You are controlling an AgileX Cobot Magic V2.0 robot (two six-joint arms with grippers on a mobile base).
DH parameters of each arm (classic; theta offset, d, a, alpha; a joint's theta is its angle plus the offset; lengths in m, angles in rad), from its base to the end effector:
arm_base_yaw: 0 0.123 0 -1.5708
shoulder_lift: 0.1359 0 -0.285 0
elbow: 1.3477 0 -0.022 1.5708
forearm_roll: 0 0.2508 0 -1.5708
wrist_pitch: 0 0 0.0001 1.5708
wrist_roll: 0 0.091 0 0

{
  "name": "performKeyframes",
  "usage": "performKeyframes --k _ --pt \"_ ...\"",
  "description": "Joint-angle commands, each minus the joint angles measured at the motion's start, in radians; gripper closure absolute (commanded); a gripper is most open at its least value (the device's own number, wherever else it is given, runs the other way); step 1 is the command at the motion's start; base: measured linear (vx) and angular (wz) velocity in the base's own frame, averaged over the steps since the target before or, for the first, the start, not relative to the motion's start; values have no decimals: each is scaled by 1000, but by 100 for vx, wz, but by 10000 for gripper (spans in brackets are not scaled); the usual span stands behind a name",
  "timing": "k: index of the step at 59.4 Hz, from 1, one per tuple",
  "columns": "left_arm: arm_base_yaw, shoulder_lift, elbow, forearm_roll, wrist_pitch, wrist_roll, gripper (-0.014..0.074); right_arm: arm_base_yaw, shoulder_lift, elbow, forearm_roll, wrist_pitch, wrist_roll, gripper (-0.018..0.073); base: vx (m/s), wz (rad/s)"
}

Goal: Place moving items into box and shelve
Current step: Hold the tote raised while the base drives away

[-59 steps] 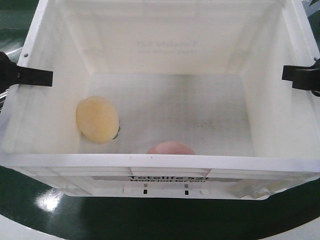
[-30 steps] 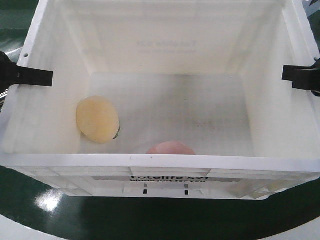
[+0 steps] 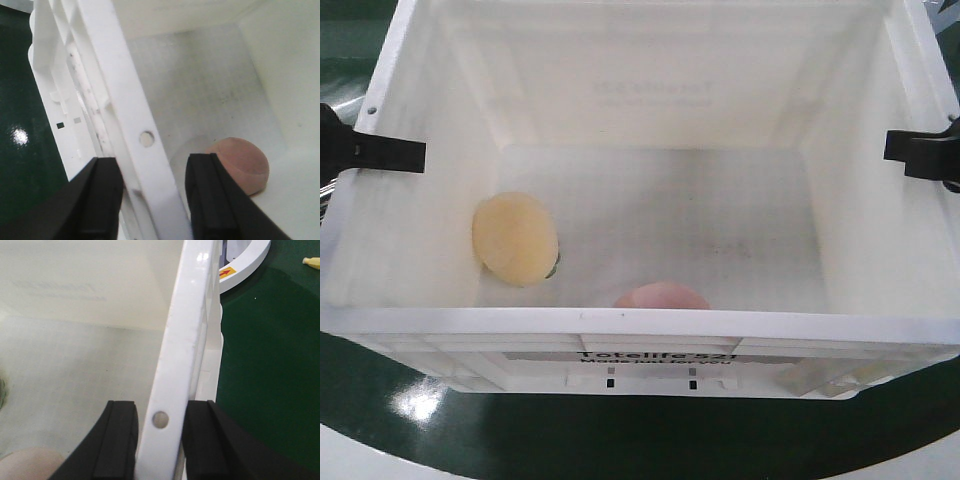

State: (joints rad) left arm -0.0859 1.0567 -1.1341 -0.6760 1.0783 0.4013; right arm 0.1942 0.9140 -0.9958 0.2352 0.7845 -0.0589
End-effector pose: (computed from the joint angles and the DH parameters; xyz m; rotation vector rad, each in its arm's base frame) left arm 0.1862 -0.0664 0.3960 0.4214 2.2763 -0.7124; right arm 0.1694 0.0486 0.3832 -0.1880 2.1764 0.3524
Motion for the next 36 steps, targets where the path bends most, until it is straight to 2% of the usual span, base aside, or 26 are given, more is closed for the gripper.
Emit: performKeyframes --k 1,36 --pt "-14 -27 -47 -142 -90 28 603 3 -21 -44 86 -135 -27 565 -2 0" --pt "-14 -26 -47 -141 -90 28 603 3 -21 -44 86 -135 -27 565 -9 1"
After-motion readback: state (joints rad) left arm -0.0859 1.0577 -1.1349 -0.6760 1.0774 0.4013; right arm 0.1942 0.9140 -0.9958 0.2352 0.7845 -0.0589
